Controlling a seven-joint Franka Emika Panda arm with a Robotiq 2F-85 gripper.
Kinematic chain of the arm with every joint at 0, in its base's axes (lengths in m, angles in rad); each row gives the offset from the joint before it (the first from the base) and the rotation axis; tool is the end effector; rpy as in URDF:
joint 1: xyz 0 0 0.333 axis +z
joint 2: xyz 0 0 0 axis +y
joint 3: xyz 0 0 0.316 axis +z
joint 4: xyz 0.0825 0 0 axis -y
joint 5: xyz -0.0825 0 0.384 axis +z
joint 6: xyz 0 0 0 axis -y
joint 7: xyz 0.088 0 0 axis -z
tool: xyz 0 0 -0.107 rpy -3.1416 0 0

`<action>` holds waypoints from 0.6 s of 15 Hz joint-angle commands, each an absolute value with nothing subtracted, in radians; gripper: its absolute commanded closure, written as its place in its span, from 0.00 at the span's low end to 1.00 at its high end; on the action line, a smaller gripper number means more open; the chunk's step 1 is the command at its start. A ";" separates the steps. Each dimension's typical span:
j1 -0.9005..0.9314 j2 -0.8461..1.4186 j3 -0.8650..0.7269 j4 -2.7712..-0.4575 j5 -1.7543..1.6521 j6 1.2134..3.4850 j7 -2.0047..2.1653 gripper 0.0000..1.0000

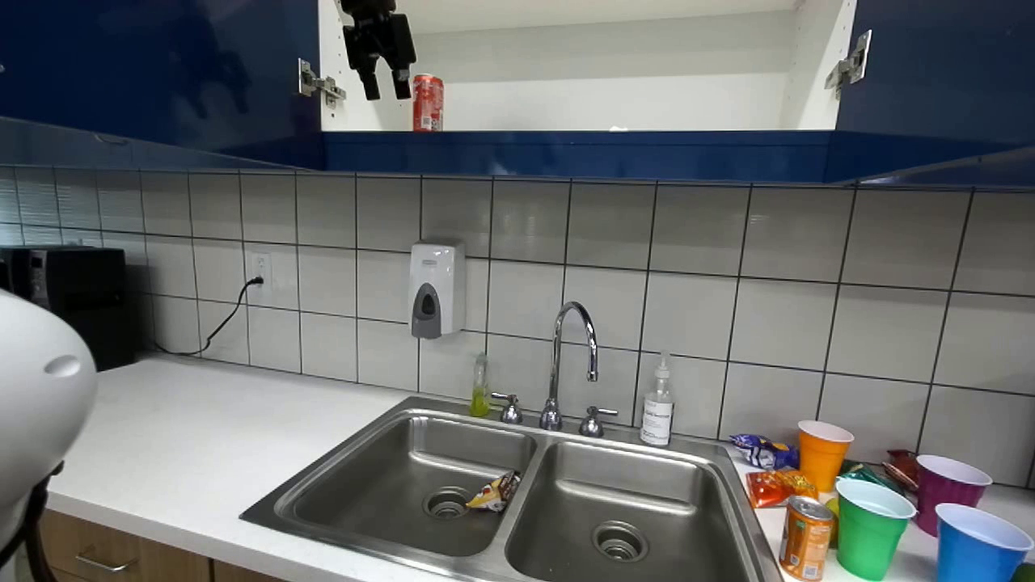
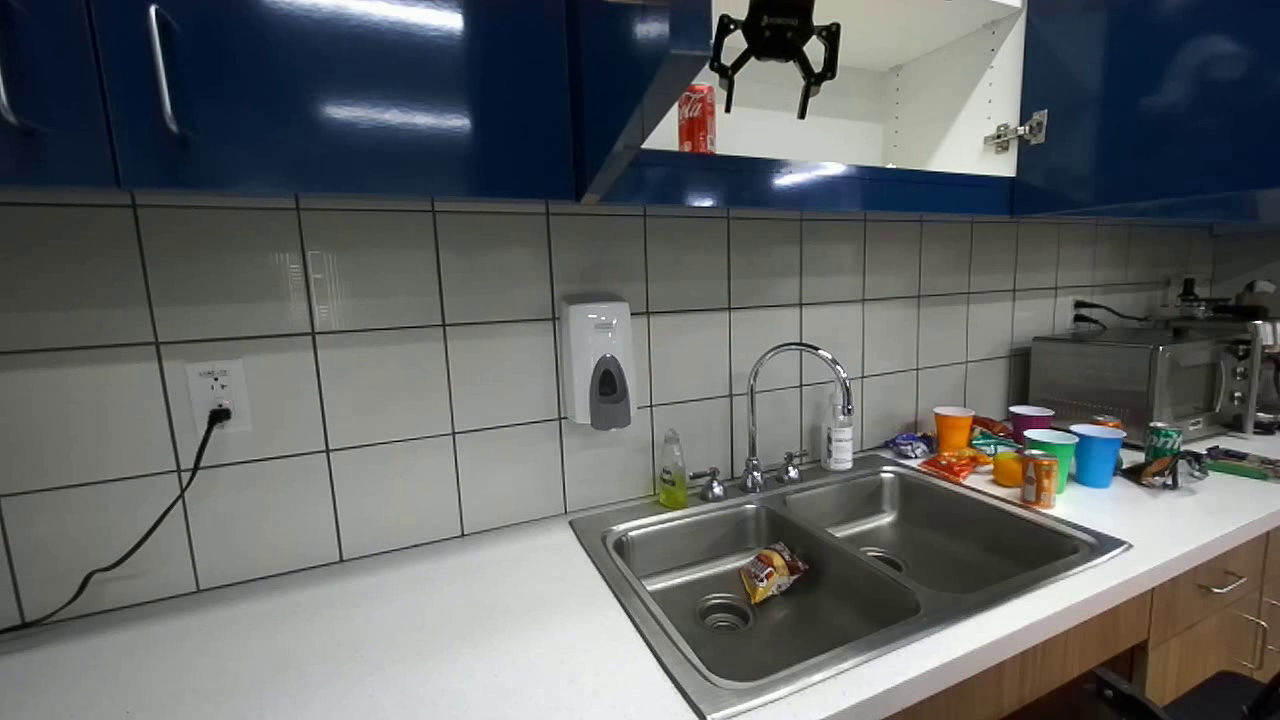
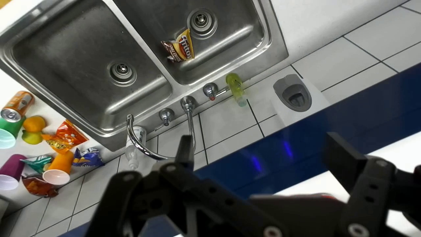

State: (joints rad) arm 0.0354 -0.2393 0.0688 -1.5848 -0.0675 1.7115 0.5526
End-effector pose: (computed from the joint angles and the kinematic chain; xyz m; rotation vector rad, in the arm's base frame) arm 0.4792 0.0498 0.7573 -2.9730 0.6808 -0.5755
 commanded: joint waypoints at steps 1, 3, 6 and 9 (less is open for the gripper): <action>0.024 -0.339 0.066 -1.722 -0.028 1.757 0.489 0.00; 0.027 -0.375 0.065 -1.780 -0.019 1.774 0.447 0.00; 0.032 -0.424 0.060 -1.869 -0.004 1.801 0.359 0.00; 0.039 -0.462 0.055 -1.949 0.013 1.819 0.264 0.00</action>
